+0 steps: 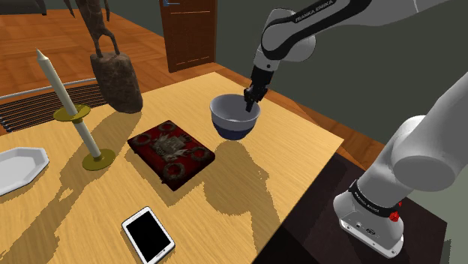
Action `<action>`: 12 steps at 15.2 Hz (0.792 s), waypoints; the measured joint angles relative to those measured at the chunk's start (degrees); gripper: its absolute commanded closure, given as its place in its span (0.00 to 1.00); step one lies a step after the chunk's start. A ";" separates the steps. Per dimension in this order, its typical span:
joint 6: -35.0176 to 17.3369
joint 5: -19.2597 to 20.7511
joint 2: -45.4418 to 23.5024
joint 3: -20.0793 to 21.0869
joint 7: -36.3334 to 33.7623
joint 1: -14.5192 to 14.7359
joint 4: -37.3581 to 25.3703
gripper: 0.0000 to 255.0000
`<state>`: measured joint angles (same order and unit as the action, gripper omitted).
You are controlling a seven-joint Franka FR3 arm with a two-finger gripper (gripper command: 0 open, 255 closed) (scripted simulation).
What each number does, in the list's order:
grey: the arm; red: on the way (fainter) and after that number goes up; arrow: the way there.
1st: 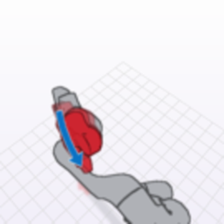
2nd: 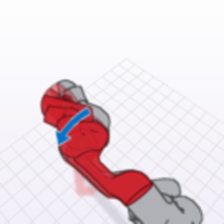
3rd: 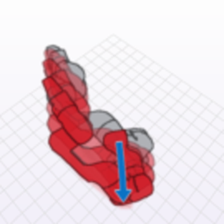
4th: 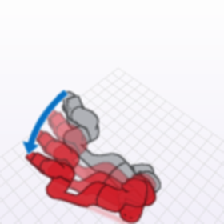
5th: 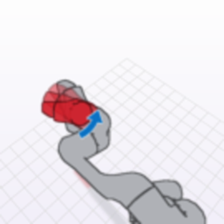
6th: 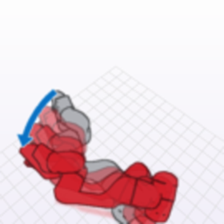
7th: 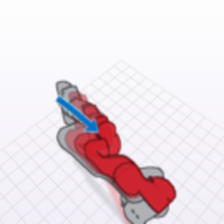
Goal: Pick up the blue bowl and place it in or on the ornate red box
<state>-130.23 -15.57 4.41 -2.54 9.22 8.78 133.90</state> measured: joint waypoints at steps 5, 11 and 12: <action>3.86 0.95 2.23 0.01 -1.32 -0.12 -1.76 1.00; 8.44 1.84 4.13 -0.09 -2.45 -0.33 -4.53 1.00; 9.32 2.01 4.64 -0.14 -2.61 -0.40 -4.90 1.00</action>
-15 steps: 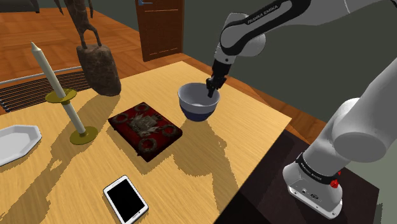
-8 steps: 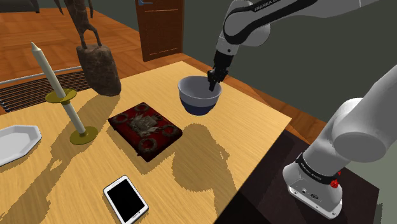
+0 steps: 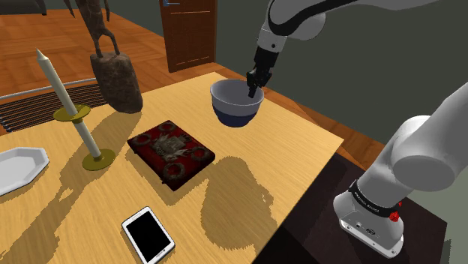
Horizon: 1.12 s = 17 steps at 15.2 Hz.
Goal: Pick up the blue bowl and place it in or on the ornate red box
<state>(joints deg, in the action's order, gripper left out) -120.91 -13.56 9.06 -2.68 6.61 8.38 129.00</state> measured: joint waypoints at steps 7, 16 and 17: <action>1.04 -0.10 -4.16 3.89 -7.15 3.06 -6.65 1.00; 3.22 1.79 -14.42 8.96 -18.61 7.98 -21.20 1.00; 3.27 2.10 -15.63 9.43 -19.85 8.61 -22.70 1.00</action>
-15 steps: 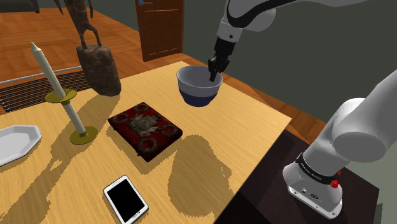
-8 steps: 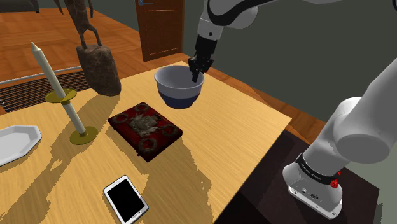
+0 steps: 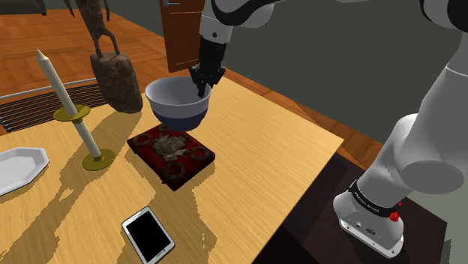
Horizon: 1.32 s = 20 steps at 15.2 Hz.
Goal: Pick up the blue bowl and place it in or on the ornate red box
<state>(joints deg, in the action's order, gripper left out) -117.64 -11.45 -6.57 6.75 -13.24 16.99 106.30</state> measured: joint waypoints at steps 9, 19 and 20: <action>-0.70 1.77 -7.20 1.60 -4.91 2.79 -7.27 1.00; -7.48 1.48 -9.55 1.70 -3.94 2.98 -2.77 1.00; -8.07 1.48 -10.03 1.67 -3.77 2.96 -2.66 1.00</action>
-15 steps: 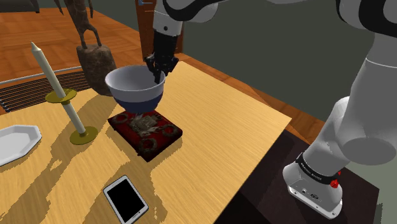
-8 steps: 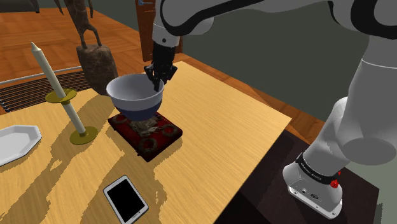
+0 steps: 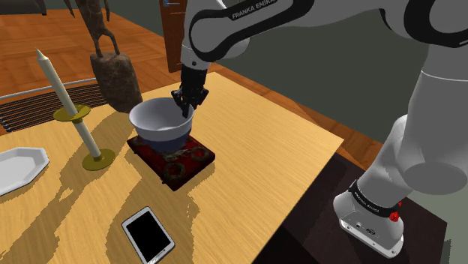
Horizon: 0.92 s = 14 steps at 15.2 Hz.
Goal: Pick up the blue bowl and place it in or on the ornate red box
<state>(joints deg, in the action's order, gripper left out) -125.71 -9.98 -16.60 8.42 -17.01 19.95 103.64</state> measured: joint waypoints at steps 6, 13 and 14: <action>-2.82 -0.17 -1.08 0.04 0.45 0.06 1.77 1.00; -2.94 -0.18 -1.07 0.05 0.44 0.08 1.81 0.00; -2.94 -0.18 -1.07 0.05 0.44 0.08 1.80 0.00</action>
<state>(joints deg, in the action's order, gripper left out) -128.66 -10.16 -17.67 8.48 -16.57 20.02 105.44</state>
